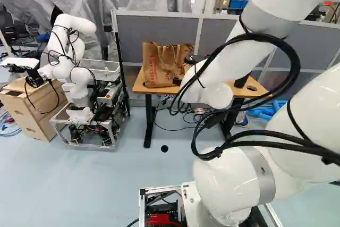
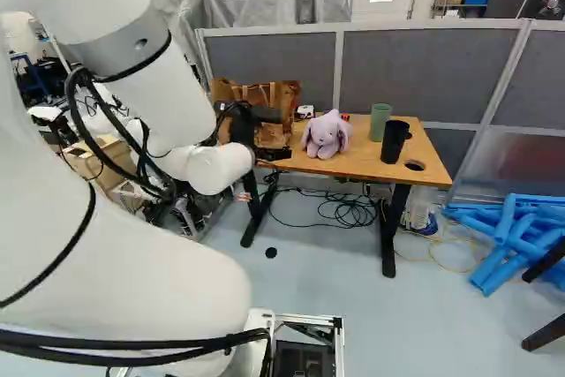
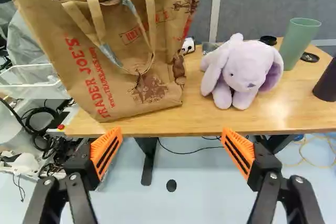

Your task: Pick up the bag on the ground and place it on the table

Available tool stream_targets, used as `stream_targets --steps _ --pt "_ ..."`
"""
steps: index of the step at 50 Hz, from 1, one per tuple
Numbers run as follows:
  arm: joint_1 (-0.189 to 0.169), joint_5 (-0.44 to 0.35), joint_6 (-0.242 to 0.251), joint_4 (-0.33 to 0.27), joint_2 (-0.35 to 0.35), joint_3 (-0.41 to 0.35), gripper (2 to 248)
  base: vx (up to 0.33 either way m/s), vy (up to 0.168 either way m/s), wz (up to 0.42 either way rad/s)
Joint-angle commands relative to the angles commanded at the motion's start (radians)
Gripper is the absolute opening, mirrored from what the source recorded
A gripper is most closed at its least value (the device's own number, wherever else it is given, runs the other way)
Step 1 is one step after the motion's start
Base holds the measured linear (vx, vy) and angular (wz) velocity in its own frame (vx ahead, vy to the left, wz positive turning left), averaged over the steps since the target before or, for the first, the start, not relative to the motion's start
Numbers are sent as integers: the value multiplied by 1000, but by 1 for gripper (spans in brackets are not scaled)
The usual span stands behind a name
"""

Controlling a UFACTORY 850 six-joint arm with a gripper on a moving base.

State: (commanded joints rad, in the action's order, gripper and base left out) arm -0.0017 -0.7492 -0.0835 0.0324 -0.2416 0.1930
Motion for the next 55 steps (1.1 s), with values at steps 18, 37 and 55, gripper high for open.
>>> stream_targets --steps 18,37,55 --pt "1 -77 52 -20 -24 -66 247 0 0 0" --pt "2 -118 80 -31 -36 -101 247 0 0 0" --pt "2 -123 83 -32 -38 -106 247 0 0 0"
